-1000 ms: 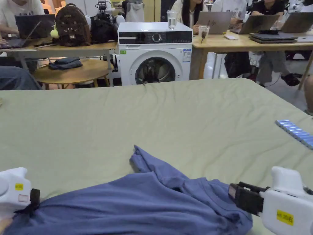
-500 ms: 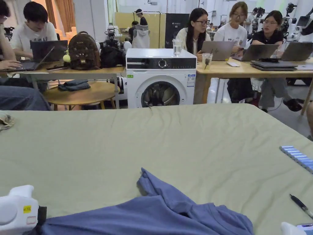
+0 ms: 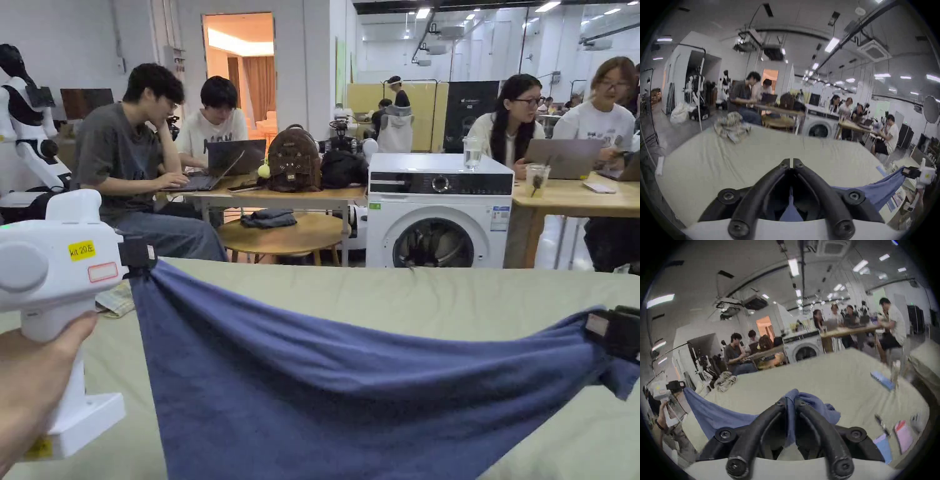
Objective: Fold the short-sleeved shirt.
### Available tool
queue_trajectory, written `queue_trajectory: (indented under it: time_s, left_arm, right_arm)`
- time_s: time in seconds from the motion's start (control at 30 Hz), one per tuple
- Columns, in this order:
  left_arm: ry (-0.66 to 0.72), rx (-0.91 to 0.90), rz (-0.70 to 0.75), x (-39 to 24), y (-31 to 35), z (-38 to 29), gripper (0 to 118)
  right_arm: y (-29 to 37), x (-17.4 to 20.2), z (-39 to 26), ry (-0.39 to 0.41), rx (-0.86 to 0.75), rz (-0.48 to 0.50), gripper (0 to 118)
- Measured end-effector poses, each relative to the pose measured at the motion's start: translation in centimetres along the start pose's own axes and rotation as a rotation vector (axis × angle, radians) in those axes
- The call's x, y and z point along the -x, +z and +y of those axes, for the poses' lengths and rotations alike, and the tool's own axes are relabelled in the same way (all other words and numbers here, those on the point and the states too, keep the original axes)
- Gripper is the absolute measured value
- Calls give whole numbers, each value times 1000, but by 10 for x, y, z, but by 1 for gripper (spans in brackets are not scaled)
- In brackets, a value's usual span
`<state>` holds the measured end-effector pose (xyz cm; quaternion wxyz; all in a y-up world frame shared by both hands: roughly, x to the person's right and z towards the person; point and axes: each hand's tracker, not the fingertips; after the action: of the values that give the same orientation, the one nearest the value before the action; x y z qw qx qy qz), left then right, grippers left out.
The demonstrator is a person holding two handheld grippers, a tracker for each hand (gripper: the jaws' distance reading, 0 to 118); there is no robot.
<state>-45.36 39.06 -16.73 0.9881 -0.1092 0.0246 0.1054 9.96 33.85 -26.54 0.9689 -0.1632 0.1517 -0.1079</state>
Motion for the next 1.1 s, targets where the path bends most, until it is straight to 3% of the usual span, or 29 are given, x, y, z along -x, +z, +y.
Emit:
queue_trajectory:
  time_s: [0.2,0.37,0.67,0.8,1.1]
  left_arm:
    - [-27,-95,27,-12,18,55,0]
    - [-25,-120,59,-15,-5,87,0]
    - [7,-145,130,-12,-79,120,0]
    - [-60,-143,163,-19,-110,136,0]
    - [-149,-98,188,-19,-155,123,0]
  right_arm:
    - [-7,33,80,88,-93,-14,5]
    - [-31,50,138,141,-144,-59,5]
    - [-100,62,204,150,-166,-129,5]
    - [-133,60,220,59,-176,-136,5]
    - [-192,59,215,121,-118,-198,4]
